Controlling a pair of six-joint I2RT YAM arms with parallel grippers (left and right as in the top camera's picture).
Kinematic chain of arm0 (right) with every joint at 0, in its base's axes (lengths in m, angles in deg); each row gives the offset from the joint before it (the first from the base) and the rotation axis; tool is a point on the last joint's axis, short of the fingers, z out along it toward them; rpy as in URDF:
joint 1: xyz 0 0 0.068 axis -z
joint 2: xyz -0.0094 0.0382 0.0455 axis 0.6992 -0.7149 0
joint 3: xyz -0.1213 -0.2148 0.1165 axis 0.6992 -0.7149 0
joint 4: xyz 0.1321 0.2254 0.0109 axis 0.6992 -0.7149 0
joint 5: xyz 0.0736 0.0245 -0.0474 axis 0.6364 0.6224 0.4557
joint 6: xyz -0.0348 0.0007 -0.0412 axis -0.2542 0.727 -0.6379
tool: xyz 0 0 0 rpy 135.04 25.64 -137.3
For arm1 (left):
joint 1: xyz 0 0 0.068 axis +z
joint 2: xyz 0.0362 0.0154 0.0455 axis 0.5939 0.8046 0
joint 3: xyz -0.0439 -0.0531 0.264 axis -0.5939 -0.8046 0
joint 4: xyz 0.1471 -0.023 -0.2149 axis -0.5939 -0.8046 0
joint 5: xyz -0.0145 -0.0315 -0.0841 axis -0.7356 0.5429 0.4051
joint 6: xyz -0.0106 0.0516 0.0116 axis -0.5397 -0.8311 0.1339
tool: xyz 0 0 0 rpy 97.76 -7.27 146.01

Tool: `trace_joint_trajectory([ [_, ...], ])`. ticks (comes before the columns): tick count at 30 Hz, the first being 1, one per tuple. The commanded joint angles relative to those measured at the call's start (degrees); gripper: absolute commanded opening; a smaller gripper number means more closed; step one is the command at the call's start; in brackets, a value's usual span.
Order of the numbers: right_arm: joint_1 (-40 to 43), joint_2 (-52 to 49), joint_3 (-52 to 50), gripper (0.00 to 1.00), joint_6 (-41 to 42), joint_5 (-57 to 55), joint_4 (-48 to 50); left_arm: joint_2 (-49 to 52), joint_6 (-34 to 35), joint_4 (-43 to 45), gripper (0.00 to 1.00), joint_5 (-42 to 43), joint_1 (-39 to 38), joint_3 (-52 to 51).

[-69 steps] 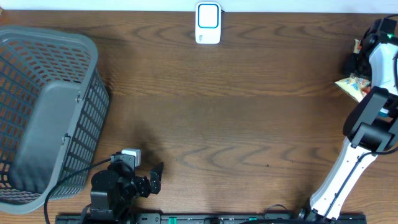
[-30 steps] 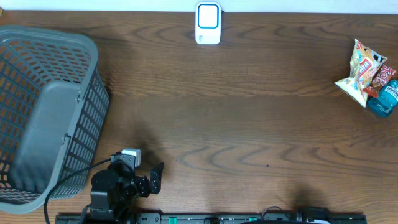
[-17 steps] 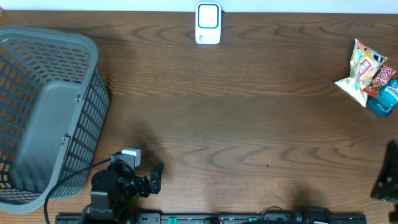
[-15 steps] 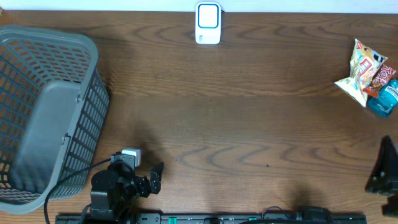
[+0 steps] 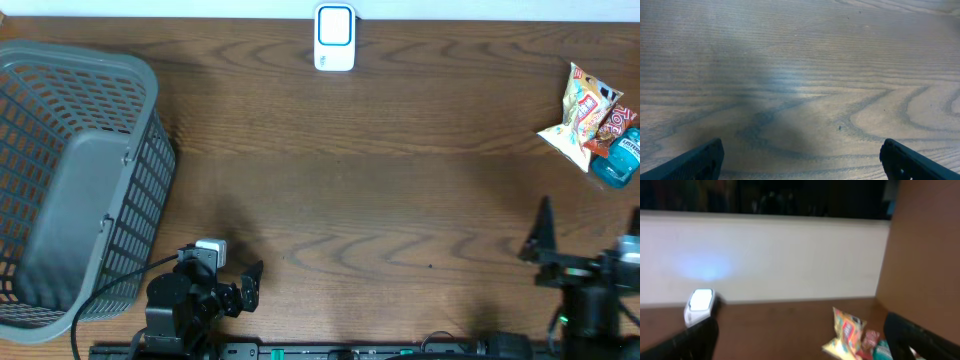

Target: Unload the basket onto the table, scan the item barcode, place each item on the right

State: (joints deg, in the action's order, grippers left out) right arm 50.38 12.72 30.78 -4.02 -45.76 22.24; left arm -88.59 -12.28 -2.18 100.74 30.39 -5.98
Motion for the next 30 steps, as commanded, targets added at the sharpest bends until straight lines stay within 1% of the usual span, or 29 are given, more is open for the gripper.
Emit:
trace_joint_trajectory([
  [1, -0.5, 4.1, -8.1, 0.99, -0.2, 3.6, 4.2, -0.3, -0.1, -2.5, 1.0, 0.2, 0.2, -0.2],
  [4, -0.5, 5.9, -13.5, 0.99, -0.2, 3.7, 7.4, -0.3, -0.1, -2.5, 1.0, 0.2, 0.2, -0.2],
  [5, -0.5, 7.2, -16.8, 0.99, -0.2, 3.7, 9.9, -0.3, -0.1, -2.5, 1.0, 0.2, 0.2, -0.2],
  [12, -0.5, 12.7, -25.8, 0.99, -0.2, 3.7, 16.7, -0.3, -0.1, -2.5, 1.0, 0.2, 0.2, -0.2],
  [20, -0.5, 13.2, -31.3, 0.99, -0.2, 3.7, 23.2, -0.3, -0.1, -2.5, 1.0, 0.2, 0.2, -0.2],
  [30, -1.3, 13.2, -35.6, 0.99, -0.2, 3.7, 25.1, -0.3, -0.1, -2.5, 1.0, 0.2, 0.2, -0.2],
])
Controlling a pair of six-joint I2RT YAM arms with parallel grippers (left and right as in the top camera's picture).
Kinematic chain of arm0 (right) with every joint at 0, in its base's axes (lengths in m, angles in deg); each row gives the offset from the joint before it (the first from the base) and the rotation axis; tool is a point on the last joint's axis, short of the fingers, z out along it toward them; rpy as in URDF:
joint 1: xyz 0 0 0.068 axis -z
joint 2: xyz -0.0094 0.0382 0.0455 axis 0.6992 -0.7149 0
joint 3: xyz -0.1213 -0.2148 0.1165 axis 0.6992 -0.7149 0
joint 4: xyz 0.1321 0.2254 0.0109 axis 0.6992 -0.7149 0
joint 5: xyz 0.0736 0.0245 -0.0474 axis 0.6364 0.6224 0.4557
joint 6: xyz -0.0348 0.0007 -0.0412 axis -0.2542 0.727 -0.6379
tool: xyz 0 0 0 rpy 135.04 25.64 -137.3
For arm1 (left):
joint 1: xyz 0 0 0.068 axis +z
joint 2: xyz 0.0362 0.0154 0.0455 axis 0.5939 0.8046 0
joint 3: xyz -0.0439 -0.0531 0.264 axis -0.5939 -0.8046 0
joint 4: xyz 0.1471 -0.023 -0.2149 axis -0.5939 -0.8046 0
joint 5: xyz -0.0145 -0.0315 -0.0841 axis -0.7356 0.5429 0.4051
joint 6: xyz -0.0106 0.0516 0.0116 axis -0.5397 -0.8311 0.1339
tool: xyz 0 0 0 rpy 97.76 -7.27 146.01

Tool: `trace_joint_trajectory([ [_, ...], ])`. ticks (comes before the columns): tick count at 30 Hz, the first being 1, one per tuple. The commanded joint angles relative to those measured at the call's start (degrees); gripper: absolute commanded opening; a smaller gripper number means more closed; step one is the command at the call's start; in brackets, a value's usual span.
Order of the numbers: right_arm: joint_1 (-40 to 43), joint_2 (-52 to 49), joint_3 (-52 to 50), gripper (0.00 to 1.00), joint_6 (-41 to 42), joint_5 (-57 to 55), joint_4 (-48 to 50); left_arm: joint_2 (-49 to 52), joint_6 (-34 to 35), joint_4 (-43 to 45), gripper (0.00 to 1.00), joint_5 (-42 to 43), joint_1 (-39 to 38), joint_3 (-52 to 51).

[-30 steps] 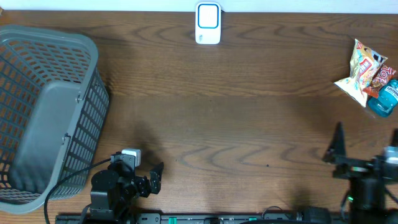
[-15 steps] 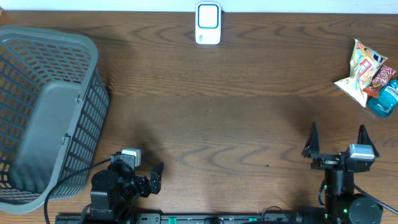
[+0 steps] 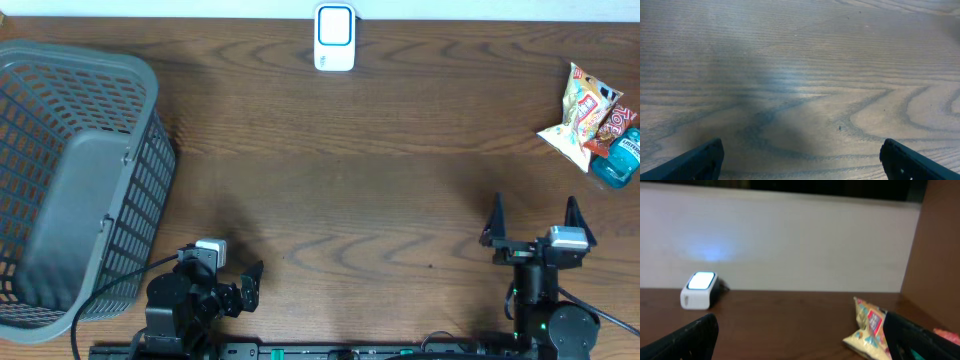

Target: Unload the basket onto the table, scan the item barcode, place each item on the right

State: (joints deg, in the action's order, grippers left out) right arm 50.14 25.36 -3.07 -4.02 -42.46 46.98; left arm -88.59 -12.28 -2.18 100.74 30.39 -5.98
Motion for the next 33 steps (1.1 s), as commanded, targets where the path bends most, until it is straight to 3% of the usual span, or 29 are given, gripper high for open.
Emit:
trace_joint_trajectory([
  [1, -1.2, 0.6, -2.3, 0.99, -0.2, 0.3, 0.7, -0.3, -0.1, -2.5, 1.0, 0.2, 0.2, -0.2],
  [12, -3.2, 0.6, -11.6, 0.99, -0.3, 0.3, 7.5, -0.3, -0.1, -2.5, 1.0, 0.2, 0.2, -0.2],
  [22, -3.2, 0.6, -11.5, 0.99, -0.3, -0.2, 0.4, -0.3, -0.1, -2.5, 1.0, 0.2, 0.2, -0.2],
  [33, -3.1, 0.5, -11.5, 0.99, -0.3, -0.1, 0.5, -0.3, -0.1, -2.5, 1.0, 0.2, 0.2, -0.2],
])
